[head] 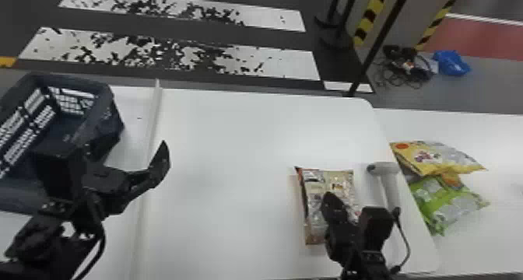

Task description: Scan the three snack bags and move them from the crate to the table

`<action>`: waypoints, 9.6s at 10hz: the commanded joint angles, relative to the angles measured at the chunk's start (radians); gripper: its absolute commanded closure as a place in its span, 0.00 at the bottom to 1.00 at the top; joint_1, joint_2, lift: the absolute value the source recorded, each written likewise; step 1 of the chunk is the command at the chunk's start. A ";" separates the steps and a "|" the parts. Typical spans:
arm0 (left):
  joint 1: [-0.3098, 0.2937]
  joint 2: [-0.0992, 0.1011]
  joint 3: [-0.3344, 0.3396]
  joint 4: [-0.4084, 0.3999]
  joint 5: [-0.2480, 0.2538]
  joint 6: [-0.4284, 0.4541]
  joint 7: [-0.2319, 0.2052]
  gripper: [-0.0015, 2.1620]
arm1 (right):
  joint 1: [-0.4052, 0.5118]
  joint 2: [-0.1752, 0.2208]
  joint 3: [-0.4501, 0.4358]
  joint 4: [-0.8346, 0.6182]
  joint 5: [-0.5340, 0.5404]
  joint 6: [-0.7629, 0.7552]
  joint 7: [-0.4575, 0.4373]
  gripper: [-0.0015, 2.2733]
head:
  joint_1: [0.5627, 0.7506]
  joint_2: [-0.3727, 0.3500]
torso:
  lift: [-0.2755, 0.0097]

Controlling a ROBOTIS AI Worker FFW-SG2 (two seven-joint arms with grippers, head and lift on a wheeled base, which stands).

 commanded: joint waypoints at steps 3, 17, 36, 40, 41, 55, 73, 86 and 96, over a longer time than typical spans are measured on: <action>0.012 0.000 0.021 -0.012 0.011 0.000 -0.003 0.02 | 0.063 0.000 -0.009 -0.121 -0.016 -0.037 -0.004 0.85 | 0.70 0.36 | 0.75; 0.043 0.006 -0.002 -0.018 -0.014 -0.009 -0.018 0.02 | -0.179 -0.118 -0.374 0.105 0.025 0.273 0.386 0.02 | 0.70 0.05 | 0.75; 0.049 0.006 -0.042 -0.032 -0.037 0.000 -0.014 0.02 | 0.199 -0.005 -0.440 -0.423 -0.277 0.432 0.349 0.99 | 0.70 0.03 | 0.75; 0.044 0.006 -0.040 -0.029 -0.035 0.003 -0.014 0.02 | 0.225 -0.006 -0.278 -0.438 -0.168 0.423 0.340 0.99 | 0.70 0.16 | 0.75; 0.046 0.006 -0.039 -0.031 -0.035 0.003 -0.014 0.02 | 0.225 -0.006 -0.227 -0.437 -0.107 0.395 0.319 0.99 | 0.70 0.18 | 0.75; 0.075 0.012 -0.028 -0.072 -0.035 0.028 -0.009 0.02 | 0.080 -0.035 -0.322 -0.351 -0.104 0.429 0.363 0.99 | 0.70 0.26 | 0.75; 0.044 0.018 -0.086 -0.092 -0.064 0.153 -0.009 0.02 | -0.115 -0.141 -0.551 -0.052 -0.194 0.579 0.731 0.05 | 0.70 0.03 | 0.75; 0.067 0.031 -0.101 -0.072 -0.066 0.101 -0.008 0.02 | -0.227 -0.152 -0.390 0.095 -0.093 0.825 1.069 0.99 | 0.70 0.12 | 0.75; 0.064 0.038 -0.189 -0.058 -0.147 0.104 0.057 0.02 | -0.563 -0.098 -0.638 0.502 -0.417 -0.108 0.426 0.99 | 0.70 0.03 | 0.75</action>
